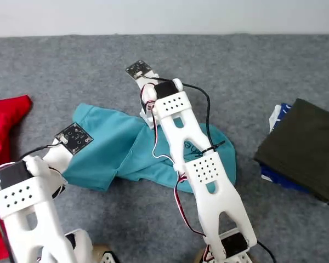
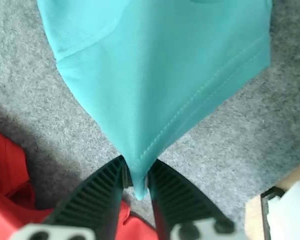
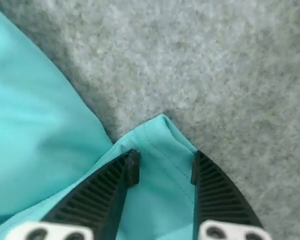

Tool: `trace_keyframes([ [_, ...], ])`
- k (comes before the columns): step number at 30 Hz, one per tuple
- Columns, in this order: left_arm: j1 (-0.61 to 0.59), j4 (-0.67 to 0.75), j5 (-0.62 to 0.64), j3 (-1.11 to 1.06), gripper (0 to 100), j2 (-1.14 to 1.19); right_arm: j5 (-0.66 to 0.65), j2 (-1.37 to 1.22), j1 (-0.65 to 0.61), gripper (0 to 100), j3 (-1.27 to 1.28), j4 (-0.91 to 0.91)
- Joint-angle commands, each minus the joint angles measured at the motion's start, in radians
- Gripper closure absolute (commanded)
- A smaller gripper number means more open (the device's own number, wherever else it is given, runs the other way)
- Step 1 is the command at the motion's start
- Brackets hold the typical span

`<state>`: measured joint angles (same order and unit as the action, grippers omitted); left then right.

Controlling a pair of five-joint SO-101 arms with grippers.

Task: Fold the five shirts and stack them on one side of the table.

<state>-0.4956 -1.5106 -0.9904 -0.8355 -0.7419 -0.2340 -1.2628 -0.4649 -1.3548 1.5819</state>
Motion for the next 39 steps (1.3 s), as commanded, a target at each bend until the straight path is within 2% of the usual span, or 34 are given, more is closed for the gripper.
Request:
trace_keyframes([
  [1,-0.008,-0.006,0.009,0.004,99,-0.018,-0.095,0.004,0.002,92.2,-0.040,0.005],
  [3,-0.008,-0.005,0.009,0.004,99,-0.015,-0.196,0.002,-0.005,99.8,-0.038,0.021],
  [4,-0.008,-0.003,0.009,0.004,99,-0.015,-0.230,0.002,-0.005,98.1,-0.040,0.036],
  [13,-0.009,-0.008,0.028,0.012,99,-0.021,-0.239,0.111,0.047,98.7,-0.161,0.165],
  [19,-0.009,-0.009,0.176,0.088,99,-0.021,-0.239,0.242,0.114,98.7,-0.207,0.213],
  [30,0.011,0.000,0.631,0.479,99,-0.018,-0.233,0.639,0.173,98.7,-0.213,0.213],
  [35,0.124,0.063,0.655,0.704,99,-0.012,-0.235,0.860,0.220,98.7,-0.213,0.205],
  [39,0.180,0.229,0.652,0.819,99,-0.011,-0.241,0.997,0.266,98.7,-0.213,0.197],
])
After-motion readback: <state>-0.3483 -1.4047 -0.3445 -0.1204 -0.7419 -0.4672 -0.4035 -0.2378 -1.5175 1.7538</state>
